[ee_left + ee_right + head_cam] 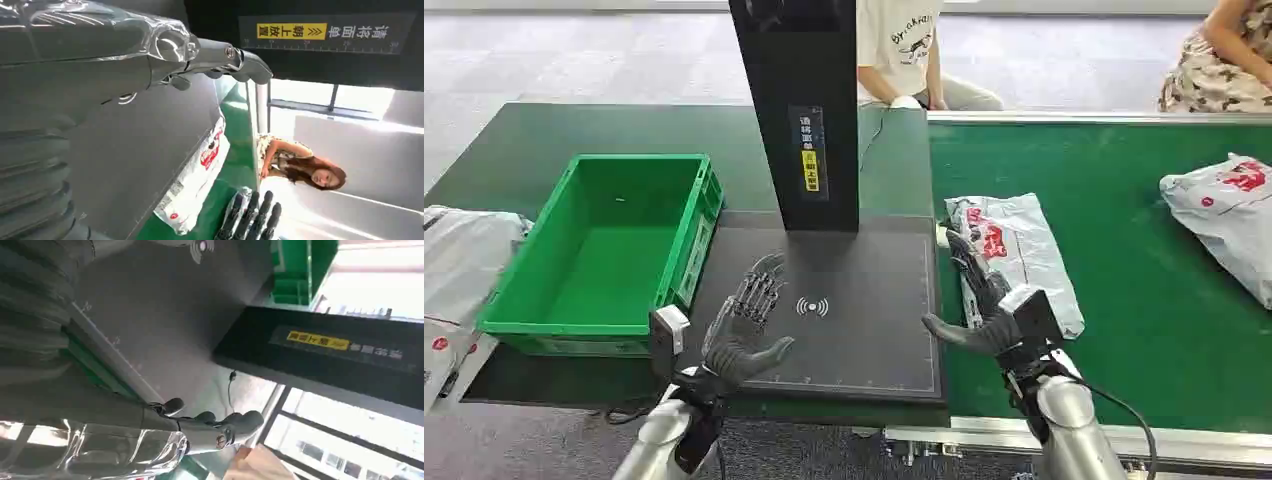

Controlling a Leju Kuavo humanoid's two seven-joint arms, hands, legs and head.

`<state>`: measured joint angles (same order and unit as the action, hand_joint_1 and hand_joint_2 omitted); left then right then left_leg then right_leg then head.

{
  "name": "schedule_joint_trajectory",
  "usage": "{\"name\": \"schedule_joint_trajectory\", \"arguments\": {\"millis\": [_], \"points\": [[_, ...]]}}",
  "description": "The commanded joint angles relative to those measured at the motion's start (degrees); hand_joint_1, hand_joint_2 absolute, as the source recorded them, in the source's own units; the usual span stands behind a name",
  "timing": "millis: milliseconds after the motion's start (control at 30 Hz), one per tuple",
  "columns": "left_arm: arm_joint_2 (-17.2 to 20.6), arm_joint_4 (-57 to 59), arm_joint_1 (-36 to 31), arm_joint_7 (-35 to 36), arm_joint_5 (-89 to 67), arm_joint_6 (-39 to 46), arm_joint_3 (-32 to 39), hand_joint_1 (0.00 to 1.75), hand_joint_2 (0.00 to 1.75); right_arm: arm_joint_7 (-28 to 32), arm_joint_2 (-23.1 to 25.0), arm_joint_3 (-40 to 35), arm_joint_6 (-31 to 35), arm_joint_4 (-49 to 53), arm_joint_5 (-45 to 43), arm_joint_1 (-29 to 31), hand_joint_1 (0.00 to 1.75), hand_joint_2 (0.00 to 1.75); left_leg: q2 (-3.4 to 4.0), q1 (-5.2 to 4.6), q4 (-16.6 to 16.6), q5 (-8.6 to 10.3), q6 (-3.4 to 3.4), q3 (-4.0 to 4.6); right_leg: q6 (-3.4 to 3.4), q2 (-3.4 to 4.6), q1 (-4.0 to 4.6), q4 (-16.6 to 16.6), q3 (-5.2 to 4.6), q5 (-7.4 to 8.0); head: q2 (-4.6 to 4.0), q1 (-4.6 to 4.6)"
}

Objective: Moved the parcel from conveyor to table for the left to box.

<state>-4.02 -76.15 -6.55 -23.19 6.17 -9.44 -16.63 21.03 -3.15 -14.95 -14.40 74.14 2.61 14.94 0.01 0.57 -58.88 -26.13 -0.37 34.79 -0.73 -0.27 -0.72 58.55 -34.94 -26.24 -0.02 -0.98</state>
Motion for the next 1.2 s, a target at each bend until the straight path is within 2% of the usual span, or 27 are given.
{"name": "schedule_joint_trajectory", "arguments": {"millis": [33,133,267,433,500,700,800,900,933,967,1200], "points": [[-1.09,-2.11,-0.31,2.12,-1.06,0.08,1.91,0.0,1.75,-6.16,-3.98,-0.09,20.76,-3.69,25.67,6.0,0.0,1.75,0.03,0.0,0.0,-0.02,0.02,-0.03,0.01,0.04,0.0,-0.02,0.04,0.01,0.0,0.0],[-1.37,-3.01,0.28,2.67,-1.58,0.11,2.31,0.0,1.75,-11.34,-5.65,2.41,23.24,-6.8,32.37,7.46,0.0,1.75,0.02,-0.01,-0.01,-0.02,0.03,-0.02,0.02,0.03,0.0,-0.02,0.04,0.01,0.0,0.02],[-1.46,-2.46,0.11,2.77,-1.8,0.19,2.8,0.0,1.75,-14.49,-7.31,5.1,24.37,-13.35,37.2,10.54,0.0,1.75,-0.01,0.0,0.07,-0.02,0.04,-0.16,0.04,0.0,0.02,-0.15,0.22,0.01,0.0,0.0],[-0.43,1.98,-3.8,3.24,-1.27,0.32,1.61,0.0,1.75,-23.66,-7.68,5.93,16.25,-29.55,40.38,17.72,0.0,1.75,0.04,-0.01,0.04,0.01,0.02,-0.12,0.02,0.05,0.0,-0.1,0.15,0.05,0.0,0.02],[-0.29,2.82,-4.2,3.33,-0.86,0.29,0.88,0.0,1.75,-25.18,-8.25,5.23,13.78,-35.55,41.56,19.15,0.0,1.75,-0.02,0.01,0.08,0.04,0.02,-0.17,0.01,0.0,0.01,-0.15,0.22,0.07,0.0,0.0],[0.16,3.15,-3.79,3.29,-0.41,0.42,-0.41,0.0,1.75,-27.2,-9.04,4.21,8.5,-46.88,43.12,20.85,0.0,1.75,-0.08,0.0,0.05,0.0,0.03,-0.17,-0.02,-0.06,-0.01,-0.09,0.21,0.02,0.0,0.0],[0.26,4.02,-4.66,3.19,0.0,0.52,-0.71,0.0,1.75,-24.59,-9.06,4.34,3.22,-50.79,41.8,22.53,0.0,1.75,-0.11,0.0,0.13,0.0,0.04,-0.27,-0.02,-0.08,0.0,-0.19,0.33,0.03,0.0,0.02],[0.56,3.83,-4.53,2.96,0.51,0.94,-0.54,0.0,1.75,-23.03,-8.21,4.14,3.08,-53.78,41.34,25.35,0.03,1.75,-0.03,-0.01,0.0,-0.01,0.02,-0.09,-0.03,0.0,-0.02,-0.04,0.09,0.04,0.0,0.0],[0.6,3.77,-4.49,2.94,0.66,1.07,-0.32,0.0,1.75,-22.65,-7.86,4.14,2.83,-54.01,41.17,25.99,0.65,1.75,-0.03,-0.02,0.05,0.0,0.02,-0.15,-0.02,0.0,-0.03,-0.08,0.15,0.04,0.0,0.0],[0.64,3.67,-4.42,2.95,0.77,1.18,-0.15,0.0,1.75,-21.86,-7.45,4.91,2.68,-54.33,40.18,26.43,1.75,1.75,0.05,-0.04,0.02,-0.01,0.02,-0.1,-0.03,0.08,-0.04,-0.03,0.06,0.06,0.0,0.0],[0.88,2.75,-3.57,2.95,0.78,1.34,0.33,0.0,1.75,-17.49,-6.72,8.43,4.51,-53.33,35.74,25.06,1.75,1.75,-0.01,0.01,0.03,0.0,0.02,-0.1,-0.04,0.01,0.0,-0.06,0.11,0.04,0.0,0.0]]}}
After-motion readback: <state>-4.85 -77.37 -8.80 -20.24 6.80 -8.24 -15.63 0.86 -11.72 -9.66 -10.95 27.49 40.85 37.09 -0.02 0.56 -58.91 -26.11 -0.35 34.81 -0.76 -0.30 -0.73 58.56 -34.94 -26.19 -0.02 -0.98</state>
